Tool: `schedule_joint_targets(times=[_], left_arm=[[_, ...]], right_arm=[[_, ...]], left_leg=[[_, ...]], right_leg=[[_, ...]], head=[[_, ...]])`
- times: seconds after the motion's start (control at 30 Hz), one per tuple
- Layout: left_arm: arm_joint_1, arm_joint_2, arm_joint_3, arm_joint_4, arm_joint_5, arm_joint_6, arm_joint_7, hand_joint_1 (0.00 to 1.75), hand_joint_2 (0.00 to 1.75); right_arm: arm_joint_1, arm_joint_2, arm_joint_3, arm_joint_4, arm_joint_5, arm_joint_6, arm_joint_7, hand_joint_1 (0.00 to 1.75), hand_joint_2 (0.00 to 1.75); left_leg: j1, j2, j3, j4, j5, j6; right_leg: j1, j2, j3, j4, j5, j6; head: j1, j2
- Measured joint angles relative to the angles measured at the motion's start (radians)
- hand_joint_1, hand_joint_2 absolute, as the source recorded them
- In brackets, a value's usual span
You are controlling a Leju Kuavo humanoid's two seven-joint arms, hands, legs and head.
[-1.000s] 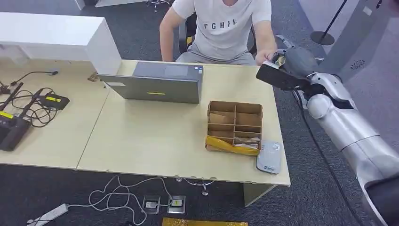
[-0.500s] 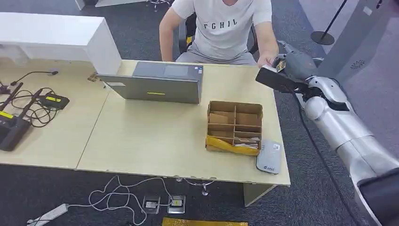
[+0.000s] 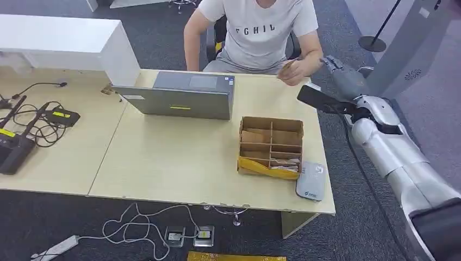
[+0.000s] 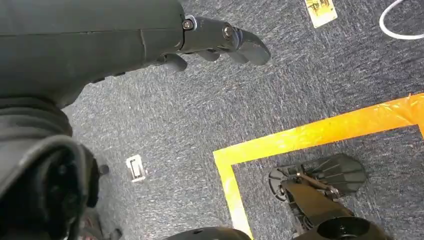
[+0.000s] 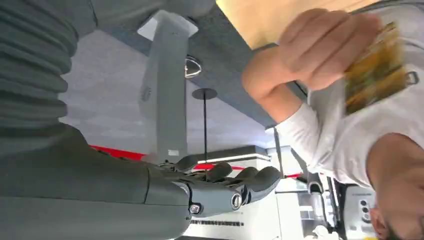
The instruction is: Pass the card to the sensor for recognition and then transmit it.
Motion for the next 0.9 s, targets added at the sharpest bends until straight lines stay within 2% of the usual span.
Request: schedule_joint_targets(times=[0.13, 0.3, 0.5, 0.67, 0.77, 0.9], left_arm=[[0.001, 0.000, 0.000, 0.000, 0.000, 0.001, 0.000, 0.00, 0.00], [0.012, -0.002, 0.000, 0.000, 0.025, 0.004, -0.004, 0.00, 0.00], [0.036, -0.003, 0.000, 0.000, 0.037, 0.010, -0.013, 0.00, 0.00], [0.044, -0.001, 0.001, 0.000, 0.055, 0.013, -0.013, 0.00, 0.00], [0.045, -0.001, 0.001, 0.000, 0.056, 0.014, -0.013, 0.00, 0.00], [0.044, -0.001, 0.001, 0.000, 0.057, 0.014, -0.013, 0.00, 0.00]], right_arm=[[0.028, -0.012, -0.019, -0.032, 0.014, 0.023, 0.024, 0.00, 1.75], [0.082, -0.051, -0.063, -0.143, 0.010, 0.130, 0.089, 0.00, 1.75], [0.196, -0.166, -0.164, -0.374, -0.043, 0.220, 0.163, 0.00, 1.75], [0.336, -0.299, -0.261, -0.606, -0.160, 0.317, 0.252, 0.00, 1.75], [0.401, -0.363, -0.304, -0.728, -0.182, 0.331, 0.274, 0.00, 1.75], [0.440, -0.415, -0.340, -0.832, -0.187, 0.337, 0.280, 0.00, 1.75]], left_leg=[[0.000, 0.000, 0.000, 0.000, 0.000, 0.000], [0.000, 0.000, 0.001, 0.000, 0.000, 0.000], [0.000, 0.000, 0.001, 0.000, -0.001, 0.000], [0.000, 0.000, 0.001, 0.000, -0.001, 0.000], [0.000, 0.001, 0.001, 0.000, -0.002, 0.000], [0.000, 0.001, 0.001, 0.000, -0.002, 0.000]], right_leg=[[0.000, 0.001, 0.000, 0.000, 0.000, 0.000], [0.000, 0.000, 0.000, 0.000, 0.000, 0.000], [0.000, 0.000, 0.001, -0.002, 0.000, 0.000], [0.000, -0.001, 0.002, -0.003, 0.000, 0.000], [0.000, 0.000, 0.001, -0.002, 0.000, 0.000], [0.000, 0.000, 0.001, -0.002, 0.000, 0.000]], head=[[0.000, 0.000], [0.000, 0.000], [0.000, 0.000], [0.000, 0.000], [-0.001, 0.000], [0.000, 0.000]])
